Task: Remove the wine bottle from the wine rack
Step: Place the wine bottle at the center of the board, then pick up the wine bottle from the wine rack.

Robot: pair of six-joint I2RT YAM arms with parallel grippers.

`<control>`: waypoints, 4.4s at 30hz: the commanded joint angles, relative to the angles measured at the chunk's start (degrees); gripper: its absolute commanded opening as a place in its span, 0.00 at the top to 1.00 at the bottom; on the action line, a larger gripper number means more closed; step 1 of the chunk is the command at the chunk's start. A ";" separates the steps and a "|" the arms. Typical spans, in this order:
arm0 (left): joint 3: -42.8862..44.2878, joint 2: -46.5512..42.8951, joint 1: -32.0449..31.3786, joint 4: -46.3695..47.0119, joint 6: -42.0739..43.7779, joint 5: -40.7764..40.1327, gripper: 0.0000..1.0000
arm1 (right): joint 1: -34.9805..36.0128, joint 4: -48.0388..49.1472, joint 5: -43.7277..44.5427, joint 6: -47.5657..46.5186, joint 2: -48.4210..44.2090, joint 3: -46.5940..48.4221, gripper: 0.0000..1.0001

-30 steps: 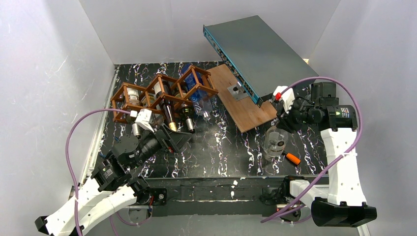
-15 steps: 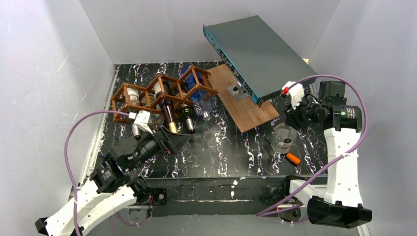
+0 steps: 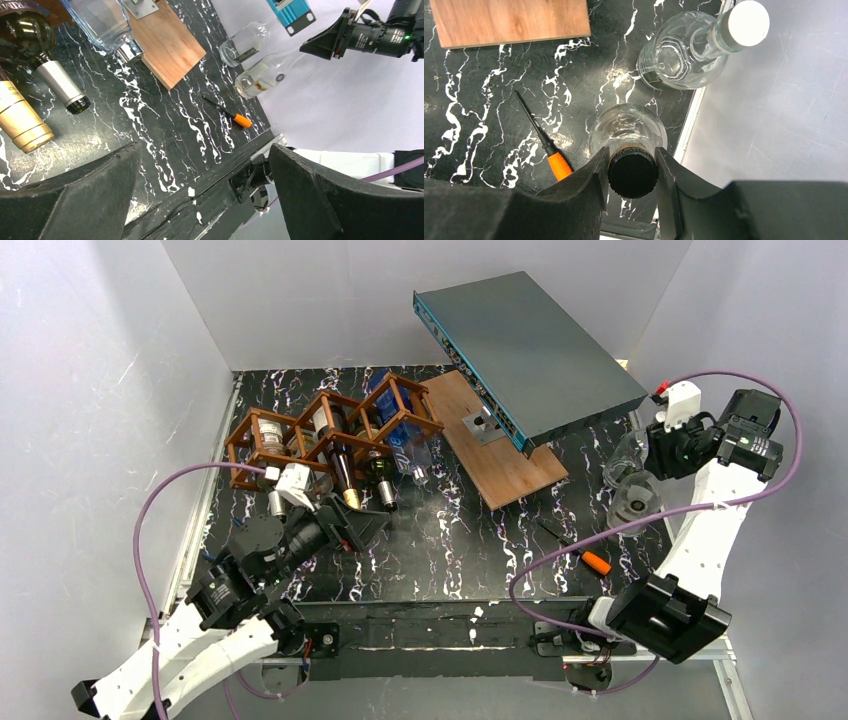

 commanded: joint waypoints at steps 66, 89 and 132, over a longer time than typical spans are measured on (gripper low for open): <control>0.97 -1.68 -0.33 -2.64 2.21 -2.13 0.02 | -5.27 -5.66 -27.71 1.04 -1.02 8.77 0.06; 2.23 1.13 -0.32 -1.75 1.45 -2.01 0.02 | 25.46 10.22 -25.47 25.92 -3.35 9.33 0.05; 7.72 5.02 -0.34 -14.83 0.80 -14.81 0.02 | 85.22 21.44 28.87 22.97 24.38 20.20 0.04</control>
